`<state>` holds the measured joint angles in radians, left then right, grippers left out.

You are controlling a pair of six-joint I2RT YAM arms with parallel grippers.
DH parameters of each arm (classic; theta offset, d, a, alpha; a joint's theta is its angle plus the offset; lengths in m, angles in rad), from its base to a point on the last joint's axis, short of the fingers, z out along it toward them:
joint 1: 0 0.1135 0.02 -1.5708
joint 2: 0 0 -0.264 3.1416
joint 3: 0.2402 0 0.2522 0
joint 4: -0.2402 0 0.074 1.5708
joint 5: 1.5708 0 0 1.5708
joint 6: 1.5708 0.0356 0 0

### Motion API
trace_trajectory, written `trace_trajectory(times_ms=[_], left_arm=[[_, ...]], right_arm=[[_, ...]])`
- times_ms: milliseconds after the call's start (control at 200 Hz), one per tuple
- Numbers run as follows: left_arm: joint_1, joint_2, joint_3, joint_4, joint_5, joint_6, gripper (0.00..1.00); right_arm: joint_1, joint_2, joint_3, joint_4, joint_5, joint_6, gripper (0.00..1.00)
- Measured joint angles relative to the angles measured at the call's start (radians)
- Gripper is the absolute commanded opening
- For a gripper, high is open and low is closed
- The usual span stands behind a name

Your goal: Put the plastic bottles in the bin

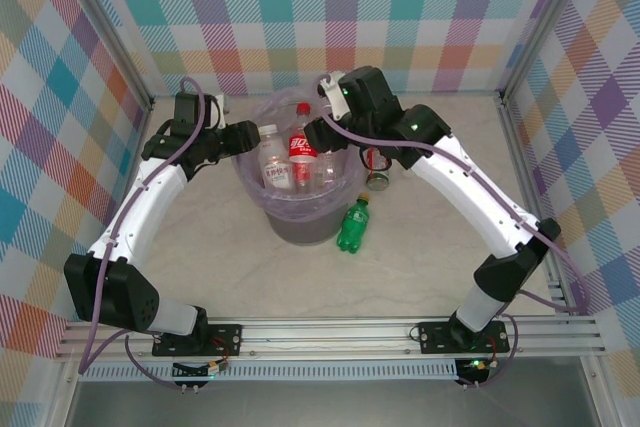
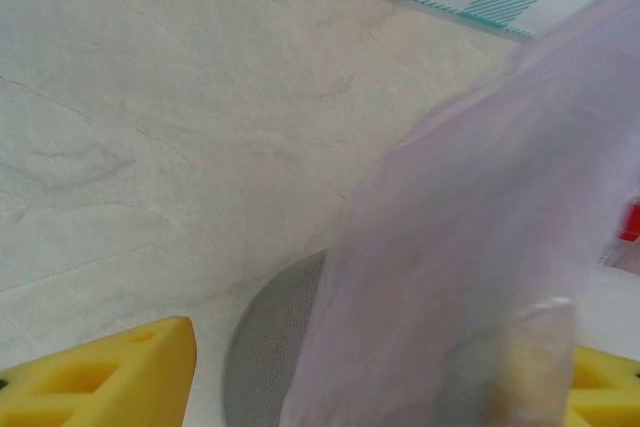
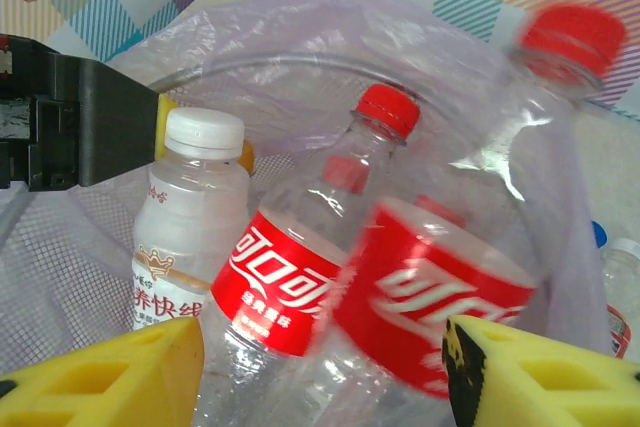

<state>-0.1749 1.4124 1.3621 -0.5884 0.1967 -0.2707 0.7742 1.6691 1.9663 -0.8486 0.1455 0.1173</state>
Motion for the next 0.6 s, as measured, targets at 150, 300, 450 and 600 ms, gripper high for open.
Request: trace_trajectory(times_ms=[150, 300, 450, 600], left_arm=[[0.0, -0.002, 0.0, -0.006, -0.006, 0.001, 0.66], [0.0, -0.007, 0.0, -0.012, -0.007, 0.003, 0.66], [0.0, -0.01, 0.0, -0.013, -0.005, 0.003, 0.66], [0.0, -0.012, 0.0, -0.013, -0.007, 0.003, 0.66]], right_arm=[[0.0, 0.063, 0.012, -0.031, -0.001, -0.001, 0.59], [0.0, 0.061, -0.048, 0.023, -0.019, 0.012, 0.53], [0.001, 0.012, -0.161, 0.108, -0.062, 0.041, 0.53], [0.016, -0.014, -0.233, 0.178, -0.127, 0.063, 0.53]])
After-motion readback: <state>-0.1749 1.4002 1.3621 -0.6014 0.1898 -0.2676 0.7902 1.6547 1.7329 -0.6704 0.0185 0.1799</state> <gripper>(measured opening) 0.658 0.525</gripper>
